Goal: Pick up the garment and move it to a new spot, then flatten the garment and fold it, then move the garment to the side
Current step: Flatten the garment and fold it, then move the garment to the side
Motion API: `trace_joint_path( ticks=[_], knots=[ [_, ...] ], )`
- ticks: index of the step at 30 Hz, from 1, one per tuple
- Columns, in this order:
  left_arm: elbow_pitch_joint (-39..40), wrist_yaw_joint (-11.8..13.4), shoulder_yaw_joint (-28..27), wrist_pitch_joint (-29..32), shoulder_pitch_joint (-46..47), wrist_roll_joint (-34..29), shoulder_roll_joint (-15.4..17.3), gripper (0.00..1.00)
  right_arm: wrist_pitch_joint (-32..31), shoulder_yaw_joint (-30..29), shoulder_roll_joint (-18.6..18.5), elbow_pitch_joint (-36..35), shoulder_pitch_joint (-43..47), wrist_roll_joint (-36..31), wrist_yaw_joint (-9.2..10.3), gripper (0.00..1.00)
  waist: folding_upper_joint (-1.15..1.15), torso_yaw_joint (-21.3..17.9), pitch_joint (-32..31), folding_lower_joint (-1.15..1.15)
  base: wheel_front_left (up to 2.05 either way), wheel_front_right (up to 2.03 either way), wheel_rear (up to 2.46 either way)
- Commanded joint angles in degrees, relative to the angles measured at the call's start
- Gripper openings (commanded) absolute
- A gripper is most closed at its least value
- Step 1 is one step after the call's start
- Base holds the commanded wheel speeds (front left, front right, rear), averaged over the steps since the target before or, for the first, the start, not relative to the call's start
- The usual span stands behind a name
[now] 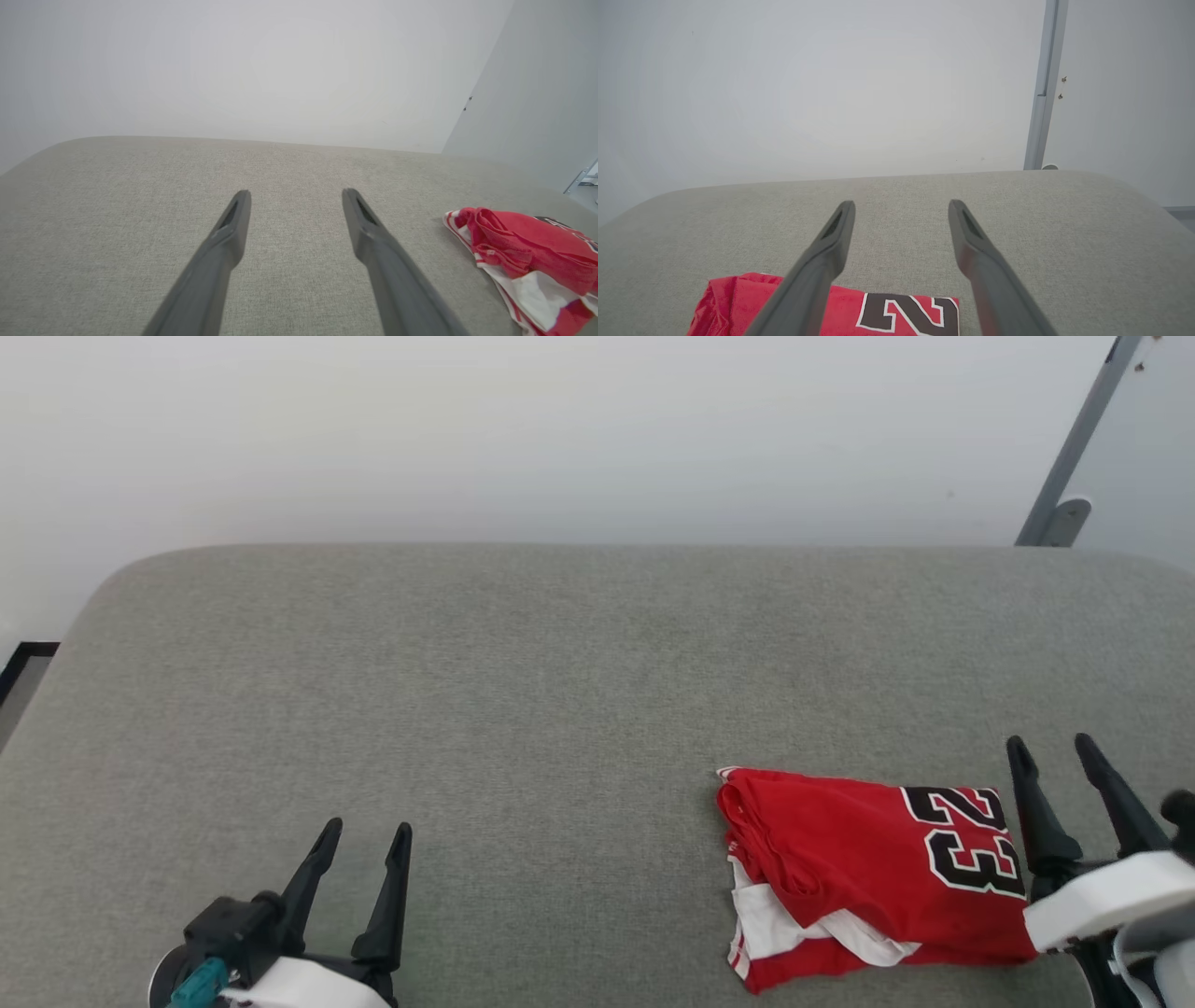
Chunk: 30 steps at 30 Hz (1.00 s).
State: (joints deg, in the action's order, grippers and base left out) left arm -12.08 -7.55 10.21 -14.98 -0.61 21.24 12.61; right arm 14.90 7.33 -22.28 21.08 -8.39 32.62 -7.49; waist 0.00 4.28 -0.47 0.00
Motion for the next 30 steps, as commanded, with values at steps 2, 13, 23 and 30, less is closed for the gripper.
trace_joint_path(
  ticks=[2,13,23,30],
  knots=[
    [1.25,0.15,-0.50,-0.29,-1.46,-0.62,0.04,1.00,0.28,-2.98,1.61,-2.94,2.60,-2.07,0.00,1.00,0.00,0.72,-0.55,0.00,0.00,0.00,0.00],
    [6.61,0.15,-3.07,-0.29,-8.01,-1.46,0.15,1.00,0.32,-11.68,6.69,-12.52,15.04,-6.40,0.00,1.00,0.00,1.89,-1.17,0.00,0.00,0.00,0.00],
    [10.20,0.15,-5.80,-0.29,-11.67,-2.26,-0.82,1.00,-1.82,-15.64,9.25,-17.33,20.02,-8.13,0.00,1.00,0.00,2.12,-0.79,0.00,0.00,0.00,0.00],
    [9.60,0.15,-4.69,-0.29,-9.33,-1.77,-0.85,1.00,-4.97,-15.35,9.21,-17.37,17.55,-9.28,0.00,1.00,0.00,2.17,-0.35,0.00,0.00,0.00,0.00]
  ],
)
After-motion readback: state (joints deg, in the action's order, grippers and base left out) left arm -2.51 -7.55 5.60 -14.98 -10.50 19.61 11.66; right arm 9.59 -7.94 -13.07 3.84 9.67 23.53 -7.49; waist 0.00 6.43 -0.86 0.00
